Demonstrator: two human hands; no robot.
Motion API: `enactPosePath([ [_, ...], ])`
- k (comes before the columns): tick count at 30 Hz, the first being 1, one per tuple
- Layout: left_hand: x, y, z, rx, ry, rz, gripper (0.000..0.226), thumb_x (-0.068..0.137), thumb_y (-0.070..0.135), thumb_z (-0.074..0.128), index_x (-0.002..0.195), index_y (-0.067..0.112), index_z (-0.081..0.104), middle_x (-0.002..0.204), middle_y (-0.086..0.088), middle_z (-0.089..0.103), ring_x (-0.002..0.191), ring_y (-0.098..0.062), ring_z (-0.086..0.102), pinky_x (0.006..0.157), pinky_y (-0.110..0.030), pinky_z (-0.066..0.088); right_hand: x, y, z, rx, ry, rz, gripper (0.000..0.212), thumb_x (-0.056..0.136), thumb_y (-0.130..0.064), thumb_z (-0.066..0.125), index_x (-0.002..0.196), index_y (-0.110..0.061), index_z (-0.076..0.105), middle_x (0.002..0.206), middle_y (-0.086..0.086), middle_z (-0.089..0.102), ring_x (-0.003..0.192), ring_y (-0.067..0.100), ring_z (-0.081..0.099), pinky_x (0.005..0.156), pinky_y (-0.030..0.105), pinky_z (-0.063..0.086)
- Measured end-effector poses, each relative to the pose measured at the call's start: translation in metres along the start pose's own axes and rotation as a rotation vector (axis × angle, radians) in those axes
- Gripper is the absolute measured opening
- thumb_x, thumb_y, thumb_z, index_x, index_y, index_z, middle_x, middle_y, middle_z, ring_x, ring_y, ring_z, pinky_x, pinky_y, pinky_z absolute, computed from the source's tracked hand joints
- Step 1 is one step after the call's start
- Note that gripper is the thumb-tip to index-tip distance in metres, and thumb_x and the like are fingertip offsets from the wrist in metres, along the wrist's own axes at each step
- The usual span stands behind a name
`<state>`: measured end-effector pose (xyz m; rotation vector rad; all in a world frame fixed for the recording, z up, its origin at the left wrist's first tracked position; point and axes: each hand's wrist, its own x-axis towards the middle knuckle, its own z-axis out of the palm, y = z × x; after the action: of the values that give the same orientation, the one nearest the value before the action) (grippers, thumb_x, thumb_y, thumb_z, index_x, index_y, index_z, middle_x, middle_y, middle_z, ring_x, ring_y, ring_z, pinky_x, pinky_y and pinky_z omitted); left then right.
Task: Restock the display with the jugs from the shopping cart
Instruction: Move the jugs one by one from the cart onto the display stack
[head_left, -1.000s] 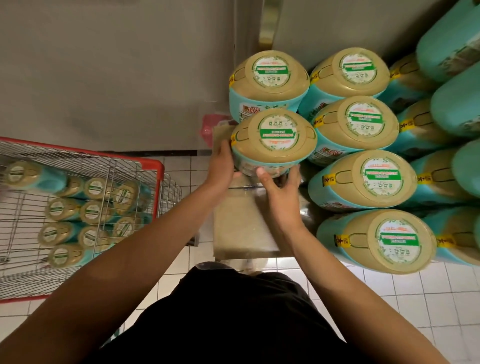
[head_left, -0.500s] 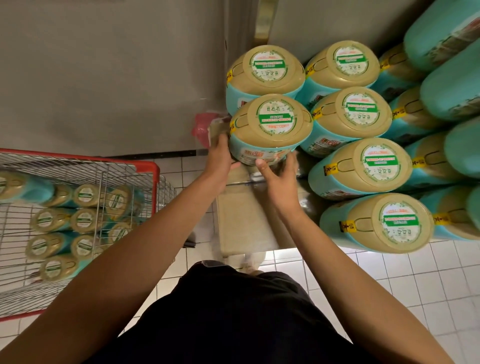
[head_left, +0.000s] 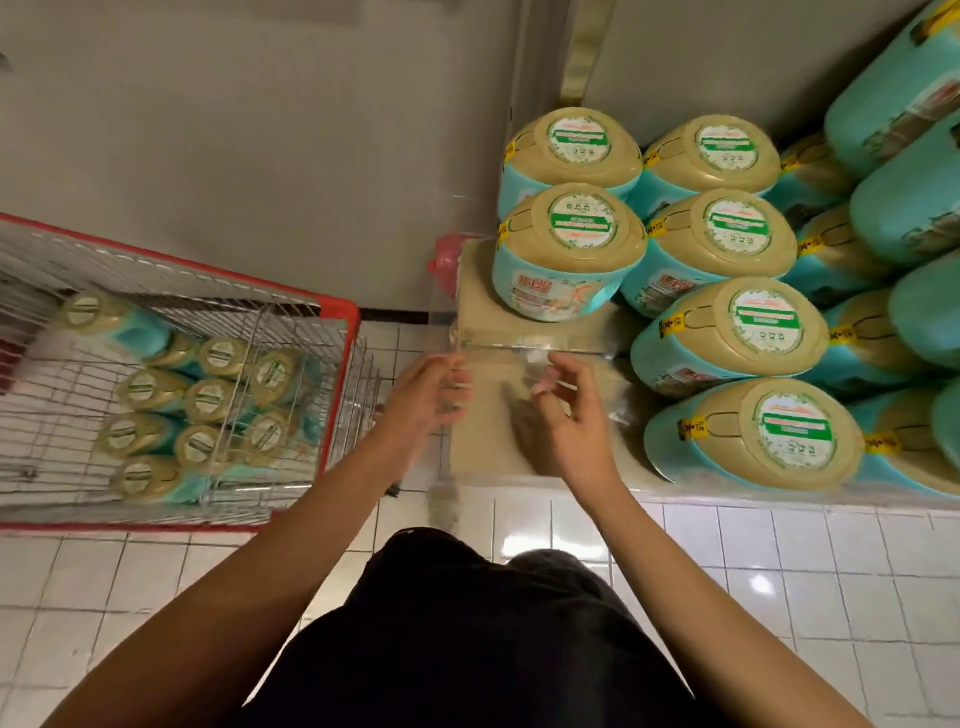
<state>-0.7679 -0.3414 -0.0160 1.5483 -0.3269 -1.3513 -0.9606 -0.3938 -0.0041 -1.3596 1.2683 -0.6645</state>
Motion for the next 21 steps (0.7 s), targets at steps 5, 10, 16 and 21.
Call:
enactPosePath([
  [5, -0.083, -0.056, -0.016, 0.030, 0.128, 0.147, 0.020, 0.110, 0.027, 0.049, 0.112, 0.021, 0.069, 0.103, -0.001, 0.076, 0.096, -0.023, 0.073, 0.081, -0.034, 0.059, -0.050, 0.008, -0.013, 0.009, -0.162, -0.142, 0.026, 0.104, -0.013, 0.061, 0.129, -0.015, 0.061, 0.127, 0.000, 0.065, 0.114, 0.012, 0.063, 0.099, 0.031, 0.052],
  [10, -0.180, -0.103, -0.026, -0.070, 0.293, 0.192, 0.027, 0.103, 0.033, 0.052, 0.116, 0.016, 0.069, 0.104, -0.004, 0.075, 0.095, -0.022, 0.073, 0.085, -0.041, 0.059, -0.099, 0.022, -0.010, -0.014, -0.365, -0.182, 0.021, 0.105, -0.003, 0.056, 0.123, -0.011, 0.063, 0.120, 0.001, 0.067, 0.113, 0.023, 0.065, 0.101, 0.058, 0.055],
  [16, -0.290, -0.151, -0.063, -0.162, 0.520, 0.221, 0.028, 0.112, 0.022, 0.043, 0.118, 0.006, 0.065, 0.113, -0.017, 0.071, 0.100, -0.033, 0.070, 0.087, -0.044, 0.055, -0.161, 0.032, 0.032, -0.080, -0.638, -0.205, 0.014, 0.107, -0.012, 0.057, 0.116, -0.018, 0.067, 0.112, -0.013, 0.069, 0.107, 0.019, 0.066, 0.096, 0.051, 0.058],
  [21, -0.357, -0.194, -0.112, -0.249, 0.729, 0.205, 0.026, 0.111, 0.016, 0.042, 0.115, 0.007, 0.066, 0.109, -0.012, 0.073, 0.100, -0.034, 0.070, 0.082, -0.035, 0.059, -0.215, 0.031, 0.093, -0.050, -0.877, -0.196, 0.018, 0.099, -0.025, 0.057, 0.112, -0.020, 0.069, 0.111, 0.005, 0.070, 0.106, 0.032, 0.067, 0.086, 0.035, 0.060],
])
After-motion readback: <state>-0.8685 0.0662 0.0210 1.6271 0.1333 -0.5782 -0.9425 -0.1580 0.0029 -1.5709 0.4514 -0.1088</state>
